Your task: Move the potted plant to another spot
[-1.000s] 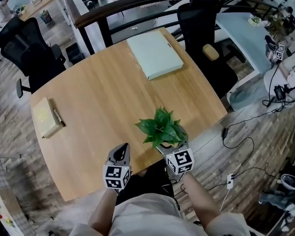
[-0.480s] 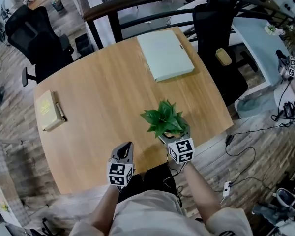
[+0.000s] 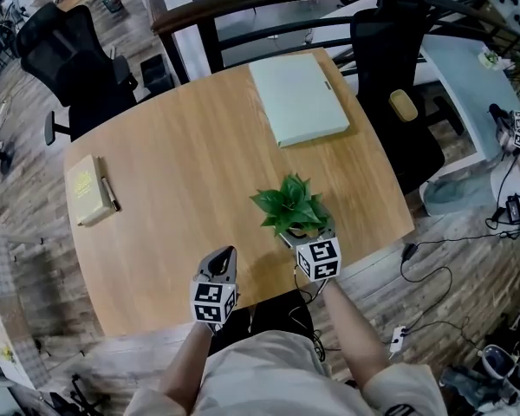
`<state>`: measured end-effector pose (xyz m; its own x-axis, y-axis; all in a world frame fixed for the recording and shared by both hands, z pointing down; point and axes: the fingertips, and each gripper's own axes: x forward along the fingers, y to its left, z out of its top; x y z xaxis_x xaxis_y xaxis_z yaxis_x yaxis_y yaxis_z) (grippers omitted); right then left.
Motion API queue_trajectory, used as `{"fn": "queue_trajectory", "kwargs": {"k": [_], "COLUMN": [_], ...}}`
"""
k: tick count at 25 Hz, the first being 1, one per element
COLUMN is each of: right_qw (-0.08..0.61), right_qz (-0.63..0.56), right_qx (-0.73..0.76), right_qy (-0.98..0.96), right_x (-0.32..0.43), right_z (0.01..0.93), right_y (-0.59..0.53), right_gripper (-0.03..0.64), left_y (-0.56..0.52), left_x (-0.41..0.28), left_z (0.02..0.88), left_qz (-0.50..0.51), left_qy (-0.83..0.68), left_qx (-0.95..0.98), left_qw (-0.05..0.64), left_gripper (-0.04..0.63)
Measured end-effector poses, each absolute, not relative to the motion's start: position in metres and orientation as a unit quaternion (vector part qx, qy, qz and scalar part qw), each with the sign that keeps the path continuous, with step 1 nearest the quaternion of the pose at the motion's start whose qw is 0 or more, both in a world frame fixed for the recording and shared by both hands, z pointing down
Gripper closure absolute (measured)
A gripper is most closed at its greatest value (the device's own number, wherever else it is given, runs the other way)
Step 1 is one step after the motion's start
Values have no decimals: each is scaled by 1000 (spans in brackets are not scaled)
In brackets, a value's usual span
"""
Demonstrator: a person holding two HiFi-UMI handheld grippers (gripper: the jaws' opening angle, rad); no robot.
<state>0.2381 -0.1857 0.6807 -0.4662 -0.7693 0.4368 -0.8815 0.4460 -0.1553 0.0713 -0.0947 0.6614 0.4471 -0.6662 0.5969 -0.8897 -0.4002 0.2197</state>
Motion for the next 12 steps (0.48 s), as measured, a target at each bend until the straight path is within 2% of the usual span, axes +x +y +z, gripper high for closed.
{"fn": "queue_trajectory", "kwargs": {"k": [12], "right_qw": [168], "right_qz": [182], "right_qx": [482], "right_qy": [-840], "right_x": [238], "right_z": [695], "right_y": [-191], "right_gripper": [107], "left_y": [-90], "left_x": [81], "left_z": [668], "left_qz": [218], "left_qy": [-483], "left_qx": [804], "left_qw": [270], "left_gripper": [584]}}
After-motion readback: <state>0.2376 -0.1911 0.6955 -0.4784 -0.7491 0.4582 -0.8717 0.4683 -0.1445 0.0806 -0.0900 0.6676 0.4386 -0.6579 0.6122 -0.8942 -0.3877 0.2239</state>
